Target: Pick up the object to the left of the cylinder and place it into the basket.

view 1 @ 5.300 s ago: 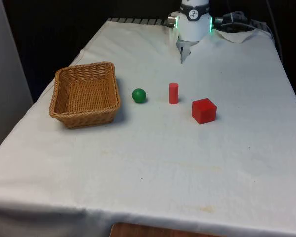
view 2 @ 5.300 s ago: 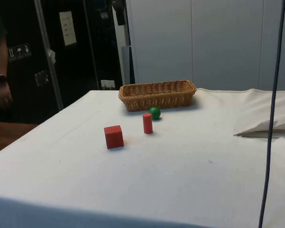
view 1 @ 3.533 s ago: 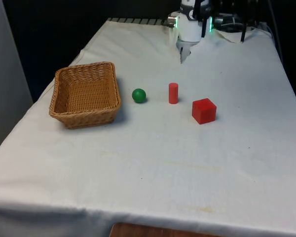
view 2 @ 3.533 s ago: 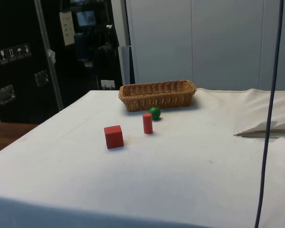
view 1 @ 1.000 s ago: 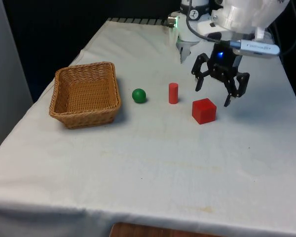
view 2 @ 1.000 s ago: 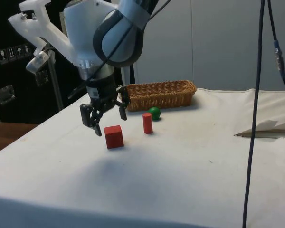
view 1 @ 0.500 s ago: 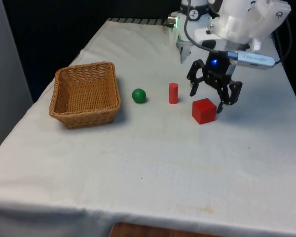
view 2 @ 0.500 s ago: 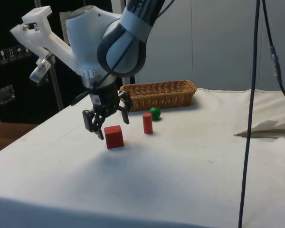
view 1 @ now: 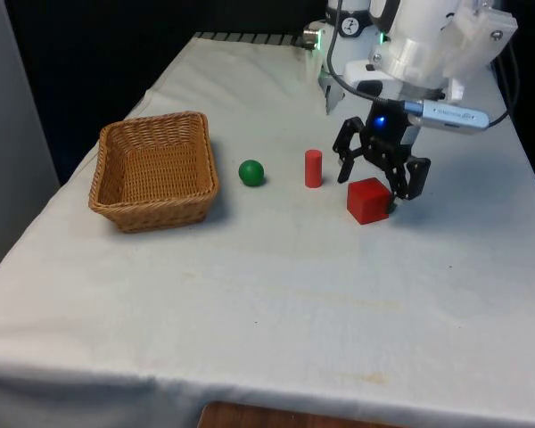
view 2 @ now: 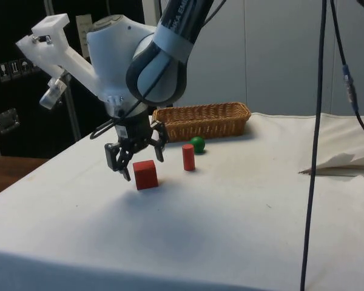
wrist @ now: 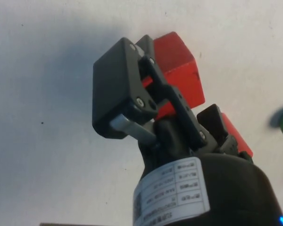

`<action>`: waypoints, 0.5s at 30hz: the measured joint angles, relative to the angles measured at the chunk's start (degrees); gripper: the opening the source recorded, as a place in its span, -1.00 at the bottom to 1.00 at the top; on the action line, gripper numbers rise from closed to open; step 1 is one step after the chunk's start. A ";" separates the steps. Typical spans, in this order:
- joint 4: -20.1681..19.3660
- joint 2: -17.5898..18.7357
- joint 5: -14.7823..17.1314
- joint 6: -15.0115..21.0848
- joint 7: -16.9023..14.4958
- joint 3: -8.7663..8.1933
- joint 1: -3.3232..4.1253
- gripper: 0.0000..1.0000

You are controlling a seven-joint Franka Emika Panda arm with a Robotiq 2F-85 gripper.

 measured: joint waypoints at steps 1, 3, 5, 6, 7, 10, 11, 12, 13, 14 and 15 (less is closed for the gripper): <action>0.00 0.17 0.00 0.34 0.17 0.00 0.00 1.00; 0.00 0.46 0.00 0.80 0.52 0.00 0.00 1.00; 0.00 0.63 0.00 1.03 0.69 0.00 0.00 1.00; 0.00 0.69 0.00 1.09 0.80 0.00 0.00 1.00; 0.00 0.69 0.00 1.09 0.80 0.00 0.00 0.95; 0.00 0.74 0.00 1.09 0.86 0.00 0.00 0.48; 0.00 0.74 0.00 1.09 0.92 0.00 0.00 0.25; 0.00 0.74 0.00 1.09 0.92 0.00 0.00 -0.22; 0.00 0.74 0.00 1.15 0.97 0.00 0.00 -0.42; 0.06 0.74 0.00 1.15 0.97 0.00 0.00 -0.59; 0.06 0.74 0.00 1.15 0.97 0.00 0.00 -0.67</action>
